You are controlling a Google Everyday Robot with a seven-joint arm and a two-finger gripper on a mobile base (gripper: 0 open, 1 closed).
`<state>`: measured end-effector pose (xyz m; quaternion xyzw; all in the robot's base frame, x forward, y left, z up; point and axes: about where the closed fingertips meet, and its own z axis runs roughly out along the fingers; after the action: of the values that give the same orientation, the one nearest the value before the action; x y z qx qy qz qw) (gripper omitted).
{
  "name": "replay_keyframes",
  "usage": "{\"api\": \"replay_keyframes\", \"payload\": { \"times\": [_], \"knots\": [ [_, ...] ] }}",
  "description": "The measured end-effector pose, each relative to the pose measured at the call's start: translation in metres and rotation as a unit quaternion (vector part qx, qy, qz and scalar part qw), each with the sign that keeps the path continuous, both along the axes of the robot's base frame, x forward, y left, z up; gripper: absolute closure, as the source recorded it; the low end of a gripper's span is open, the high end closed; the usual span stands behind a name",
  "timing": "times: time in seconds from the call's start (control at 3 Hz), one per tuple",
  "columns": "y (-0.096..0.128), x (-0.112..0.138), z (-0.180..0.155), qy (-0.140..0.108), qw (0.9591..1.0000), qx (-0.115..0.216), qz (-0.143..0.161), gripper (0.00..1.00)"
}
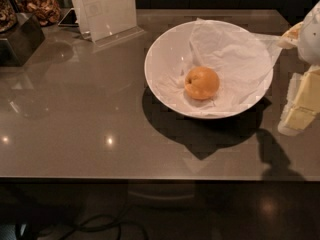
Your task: Pick orange from white bowl
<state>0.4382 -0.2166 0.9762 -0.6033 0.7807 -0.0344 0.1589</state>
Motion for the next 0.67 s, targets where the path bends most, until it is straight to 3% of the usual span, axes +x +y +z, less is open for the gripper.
{"api": "replay_keyframes", "payload": {
  "times": [0.33, 0.67],
  "knots": [
    [0.000, 0.000, 0.000, -0.001, 1.0000, 0.000, 0.000, 0.00],
    [0.010, 0.021, 0.004, -0.011, 0.9993, 0.025, 0.024, 0.00]
  ]
}}
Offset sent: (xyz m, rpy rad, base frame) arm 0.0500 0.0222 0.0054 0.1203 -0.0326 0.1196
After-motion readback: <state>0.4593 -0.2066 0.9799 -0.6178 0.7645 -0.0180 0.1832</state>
